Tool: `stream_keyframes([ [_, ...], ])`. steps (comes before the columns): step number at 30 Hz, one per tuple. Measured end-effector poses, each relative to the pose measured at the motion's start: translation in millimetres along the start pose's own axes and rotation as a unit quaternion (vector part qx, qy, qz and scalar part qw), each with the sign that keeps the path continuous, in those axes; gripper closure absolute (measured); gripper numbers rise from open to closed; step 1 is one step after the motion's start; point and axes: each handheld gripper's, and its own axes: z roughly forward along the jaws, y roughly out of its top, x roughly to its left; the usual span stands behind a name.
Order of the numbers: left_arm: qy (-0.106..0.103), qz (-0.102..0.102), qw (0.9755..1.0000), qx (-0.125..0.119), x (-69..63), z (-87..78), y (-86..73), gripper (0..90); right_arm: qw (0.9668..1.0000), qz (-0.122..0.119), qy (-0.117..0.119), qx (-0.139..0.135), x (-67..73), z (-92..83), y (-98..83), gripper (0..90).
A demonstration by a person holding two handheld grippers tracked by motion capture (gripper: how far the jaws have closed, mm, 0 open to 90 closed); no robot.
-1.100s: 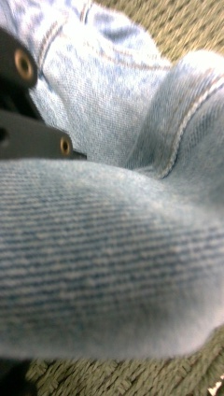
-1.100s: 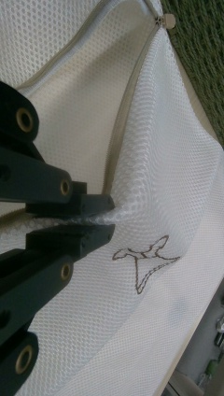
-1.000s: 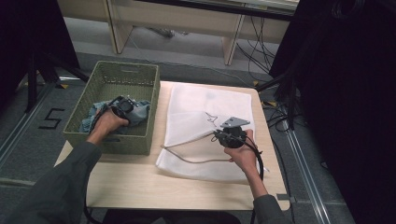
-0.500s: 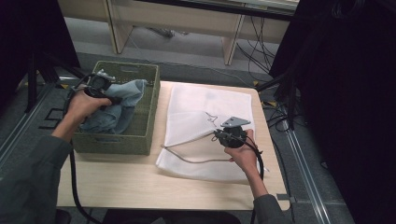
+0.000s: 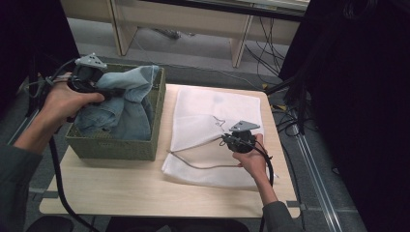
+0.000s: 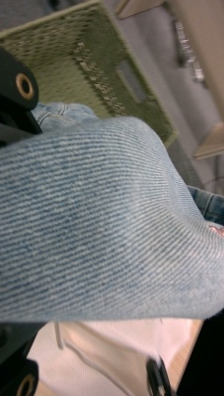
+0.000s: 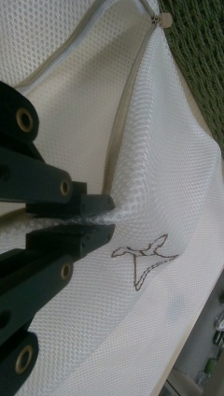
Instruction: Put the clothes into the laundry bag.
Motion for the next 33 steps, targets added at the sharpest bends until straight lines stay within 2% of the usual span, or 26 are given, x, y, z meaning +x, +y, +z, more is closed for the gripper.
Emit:
stream_keyframes([
  [3, -0.015, 0.020, 0.9993, -0.027, -14.2, -15.4, 9.6, 70.3, 1.0000, -0.002, -0.001, 0.000, 0.2, 0.1, -0.5, 85.8],
  [5, -0.026, 0.026, 0.9986, -0.037, -24.6, -26.1, 16.4, 70.4, 1.0000, 0.000, -0.002, -0.001, 0.4, 0.2, -0.2, 85.8],
  [9, -0.044, 0.050, 0.9962, -0.056, -43.7, -45.2, 30.4, 70.5, 1.0000, -0.001, 0.000, 0.001, -0.2, -0.6, -0.2, 85.8],
  [10, -0.061, 0.051, 0.9950, -0.060, -49.0, -48.8, 33.4, 70.5, 1.0000, -0.001, -0.001, 0.000, -0.5, -0.6, 0.0, 85.8],
  [12, -0.081, 0.053, 0.9925, -0.075, -59.4, -56.2, 39.3, 70.6, 1.0000, -0.003, -0.005, -0.006, -1.2, 0.0, 0.3, 85.8],
  [16, -0.136, 0.047, 0.9849, -0.096, -73.6, -66.6, 49.7, 70.7, 1.0000, -0.002, -0.006, -0.007, -1.3, -0.2, 0.3, 85.8],
  [20, -0.160, 0.056, 0.9804, -0.101, -86.8, -67.2, 56.0, 70.7, 1.0000, -0.003, -0.001, -0.005, -2.3, -0.7, 0.1, 85.8],
  [21, -0.170, 0.058, 0.9784, -0.103, -94.2, -65.5, 59.5, 70.7, 1.0000, -0.005, 0.000, -0.003, -2.8, -1.1, 0.3, 85.8],
  [22, -0.170, 0.058, 0.9784, -0.103, -94.2, -65.5, 59.5, 70.7, 1.0000, -0.005, 0.000, -0.003, -2.8, -1.1, 0.3, 85.8],
  [24, -0.185, 0.066, 0.9750, -0.104, -101.0, -64.1, 64.5, 70.7, 1.0000, -0.003, -0.002, -0.008, -2.1, -0.2, -0.3, 85.8],
  [25, -0.188, 0.068, 0.9741, -0.105, -104.5, -64.1, 67.2, 70.7, 1.0000, -0.002, 0.000, -0.004, -2.4, -1.0, -0.2, 85.8],
  [27, -0.203, 0.073, 0.9708, -0.106, -110.8, -64.2, 72.2, 70.7, 0.9999, 0.009, 0.000, -0.006, -1.6, -0.8, -0.2, 85.8],
  [29, -0.214, 0.079, 0.9677, -0.108, -116.6, -63.9, 76.1, 70.7, 1.0000, 0.005, 0.001, -0.005, -2.8, -0.9, -0.6, 85.8],
  [31, -0.221, 0.081, 0.9658, -0.108, -121.7, -62.4, 78.0, 70.7, 0.9999, 0.013, 0.004, 0.000, -2.5, -2.0, -1.4, 85.8],
  [32, -0.227, 0.083, 0.9644, -0.107, -123.7, -61.0, 78.2, 70.7, 0.9999, 0.002, -0.002, -0.012, -5.0, -1.0, -1.1, 85.8],
  [33, -0.234, 0.081, 0.9632, -0.105, -127.8, -56.0, 77.0, 70.7, 0.9998, 0.018, 0.003, -0.007, -3.5, -2.3, -1.5, 85.8],
])
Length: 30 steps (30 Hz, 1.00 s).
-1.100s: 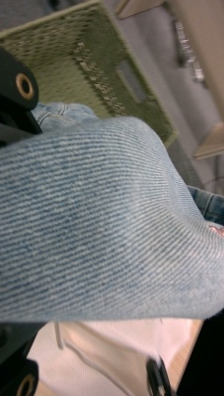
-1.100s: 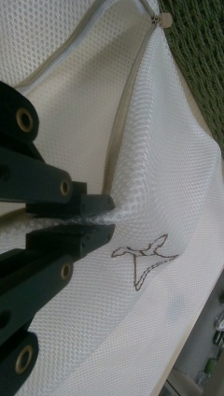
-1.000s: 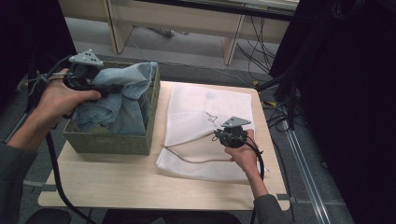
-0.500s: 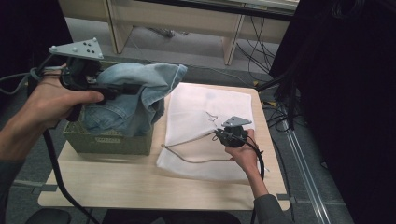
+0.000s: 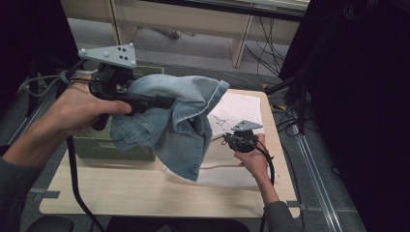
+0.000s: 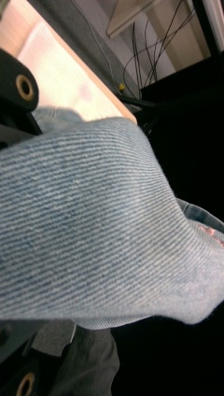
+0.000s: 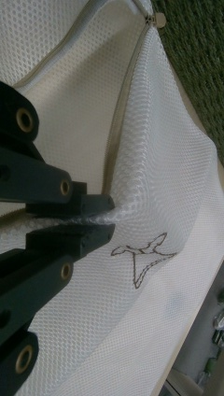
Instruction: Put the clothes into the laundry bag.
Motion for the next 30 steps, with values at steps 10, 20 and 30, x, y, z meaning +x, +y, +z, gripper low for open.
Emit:
stream_keyframes([
  [10, -0.039, -0.006, 0.9990, 0.023, -3.3, 51.8, -31.7, 70.7, 0.9999, -0.008, 0.004, -0.010, -3.3, -1.9, 1.4, 86.0],
  [20, -0.049, -0.032, 0.9941, 0.091, 3.9, 155.4, -134.3, 70.2, 0.9995, 0.008, 0.007, -0.030, -5.0, -3.3, 1.5, 86.7],
  [30, -0.065, -0.046, 0.9846, 0.156, 1.8, 203.1, -168.5, 69.8, 0.9996, -0.004, 0.008, -0.028, -5.3, -4.1, 1.3, 86.8],
])
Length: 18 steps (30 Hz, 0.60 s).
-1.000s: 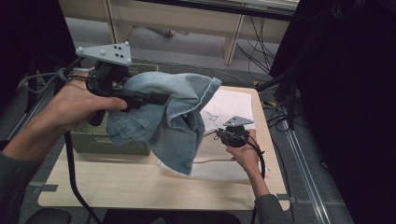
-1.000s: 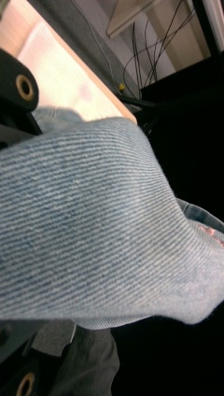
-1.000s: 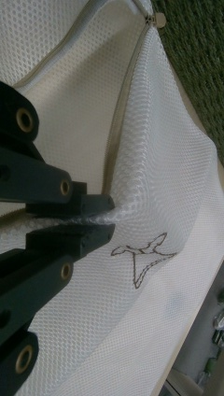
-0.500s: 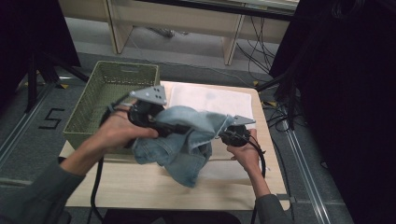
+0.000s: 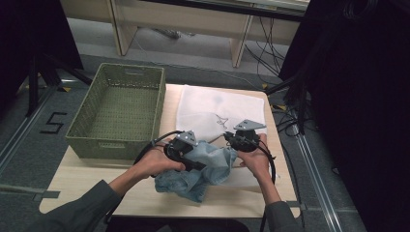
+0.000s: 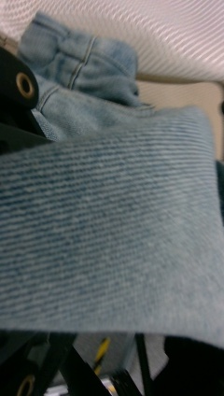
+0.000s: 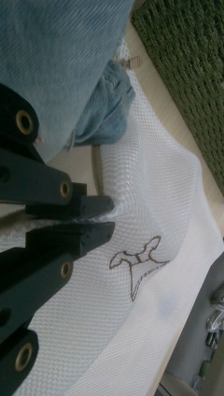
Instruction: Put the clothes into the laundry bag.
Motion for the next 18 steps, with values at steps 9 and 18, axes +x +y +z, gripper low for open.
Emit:
stream_keyframes([
  [9, 0.025, -0.034, 0.9973, 0.059, -2.2, 64.1, 2.2, 47.3, 0.9998, -0.014, 0.007, 0.009, 11.8, 0.3, 3.8, 86.8],
  [18, -0.004, -0.023, 0.9996, -0.019, -15.7, 11.4, 24.3, 19.6, 0.9997, -0.025, 0.000, 0.002, 7.0, -0.6, -0.4, 86.7],
])
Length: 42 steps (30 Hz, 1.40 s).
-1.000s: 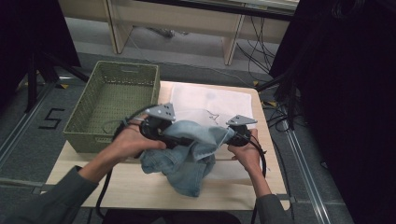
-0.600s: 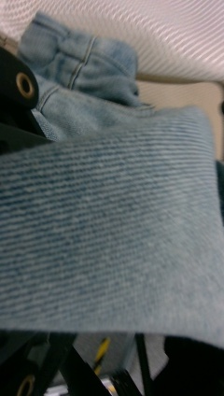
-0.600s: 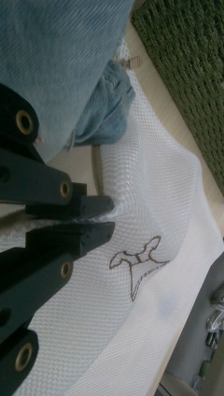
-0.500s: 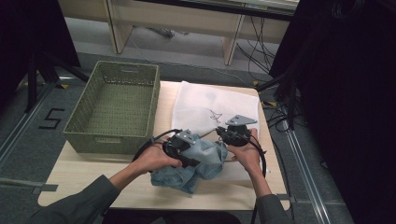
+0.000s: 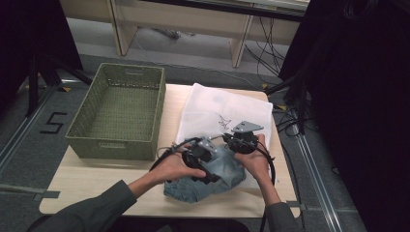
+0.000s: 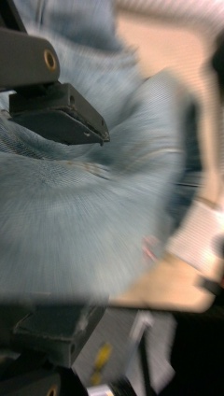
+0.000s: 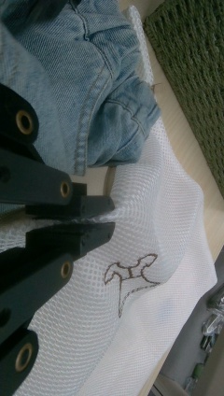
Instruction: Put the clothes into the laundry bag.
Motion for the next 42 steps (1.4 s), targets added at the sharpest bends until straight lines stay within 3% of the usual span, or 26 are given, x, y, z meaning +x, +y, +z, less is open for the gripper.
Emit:
stream_keyframes([
  [2, 0.002, -0.007, 0.9996, -0.026, 7.6, -21.5, 4.7, 17.4, 1.0000, -0.002, 0.002, 0.005, 0.0, -0.8, 0.6, 86.7],
  [4, 0.030, -0.013, 0.9988, -0.035, 21.0, -36.8, 6.7, 20.2, 1.0000, -0.001, -0.002, 0.000, 0.9, -0.4, 1.0, 86.6],
  [6, 0.074, -0.027, 0.9966, -0.025, 39.7, -43.1, 4.6, 25.3, 1.0000, 0.004, 0.001, 0.003, 1.5, -0.9, 1.9, 86.6],
  [8, 0.107, -0.051, 0.9929, -0.009, 59.9, -39.4, -1.9, 29.6, 0.9999, 0.006, 0.002, 0.010, 2.1, -1.6, 2.3, 86.6],
  [11, 0.113, -0.069, 0.9907, 0.034, 83.6, -22.5, -14.2, 33.0, 1.0000, 0.005, 0.005, 0.006, 2.3, 0.5, 2.4, 86.6],
  [13, 0.120, -0.069, 0.9883, 0.064, 96.2, -8.9, -21.1, 30.9, 0.9999, 0.010, 0.004, 0.009, 2.7, -0.4, 2.6, 86.6],
  [15, 0.130, -0.078, 0.9866, 0.060, 105.5, 3.5, -27.7, 27.2, 1.0000, 0.005, 0.000, 0.006, 1.6, -0.5, 3.0, 86.6],
  [16, 0.133, -0.072, 0.9861, 0.069, 110.3, 6.8, -30.4, 28.1, 1.0000, 0.002, -0.003, 0.002, 1.4, -0.1, 3.0, 86.6],
  [17, 0.128, -0.072, 0.9867, 0.070, 114.7, 9.7, -32.9, 28.9, 1.0000, 0.001, -0.002, 0.002, 1.5, -0.1, 3.0, 86.6],
  [18, 0.116, -0.089, 0.9875, 0.058, 115.8, 13.4, -34.5, 30.3, 1.0000, 0.000, -0.001, 0.002, 1.5, -0.2, 3.0, 86.7],
  [19, 0.112, -0.080, 0.9890, 0.053, 112.8, 14.4, -33.5, 36.6, 1.0000, -0.002, -0.001, 0.002, 1.5, 0.0, 3.2, 86.6],
  [20, 0.113, -0.047, 0.9902, 0.066, 110.3, 11.6, -31.9, 39.5, 1.0000, -0.003, -0.001, 0.003, 1.7, 0.0, 3.3, 86.6],
  [21, 0.113, -0.051, 0.9901, 0.065, 106.2, 11.1, -31.1, 58.1, 1.0000, -0.007, 0.000, 0.001, 1.2, 0.1, 3.6, 86.6],
  [22, 0.119, -0.043, 0.9896, 0.068, 102.9, 8.5, -30.3, 58.1, 1.0000, -0.007, 0.000, 0.001, 1.2, 0.1, 3.6, 86.6],
  [23, 0.123, -0.033, 0.9895, 0.067, 99.9, 6.1, -29.5, 67.9, 1.0000, -0.007, -0.001, 0.000, 1.0, -0.3, 3.8, 86.6],
  [24, 0.126, -0.036, 0.9895, 0.061, 94.8, 6.2, -28.7, 71.7, 1.0000, 0.006, -0.002, 0.001, 2.3, -1.4, 4.4, 86.7],
  [26, 0.137, -0.010, 0.9887, 0.062, 83.6, 6.5, -25.7, 76.3, 1.0000, -0.004, -0.002, -0.002, 1.0, -2.0, 5.5, 86.7],
  [29, 0.135, 0.002, 0.9891, 0.057, 69.5, 14.9, -21.2, 77.0, 1.0000, -0.002, 0.001, -0.003, 4.9, -2.1, 6.8, 86.8],
  [30, 0.142, 0.011, 0.9879, 0.062, 66.8, 20.0, -20.8, 77.1, 1.0000, -0.009, 0.004, -0.001, 5.6, -1.6, 8.0, 86.9],
  [31, 0.148, 0.007, 0.9877, 0.051, 64.5, 28.1, -22.1, 77.0, 1.0000, -0.006, 0.002, -0.006, 8.5, -0.4, 8.8, 86.9],
  [33, 0.164, 0.035, 0.9839, 0.062, 67.3, 35.2, -24.5, 76.0, 0.9999, -0.014, 0.007, -0.005, 12.5, 0.3, 10.5, 86.9],
  [34, 0.169, 0.019, 0.9841, 0.050, 68.6, 36.7, -26.4, 74.6, 0.9996, -0.025, 0.014, -0.003, 13.3, -0.1, 11.8, 86.9],
  [36, 0.172, 0.000, 0.9846, 0.031, 69.1, 28.2, -25.2, 68.1, 0.9998, -0.016, 0.013, -0.006, 17.2, -1.4, 13.5, 86.9],
  [39, 0.177, 0.000, 0.9843, 0.003, 64.5, 3.8, -17.6, 51.6, 0.9996, -0.019, 0.012, -0.015, 17.0, -3.9, 14.8, 86.9],
  [40, 0.184, 0.012, 0.9829, -0.003, 63.8, -4.3, -14.7, 47.3, 0.9996, -0.019, 0.015, -0.012, 16.8, -5.1, 15.2, 86.9],
  [42, 0.202, 0.010, 0.9792, -0.017, 65.3, -15.7, -9.8, 41.4, 0.9996, -0.018, 0.017, -0.014, 17.7, -5.3, 15.5, 87.1],
])
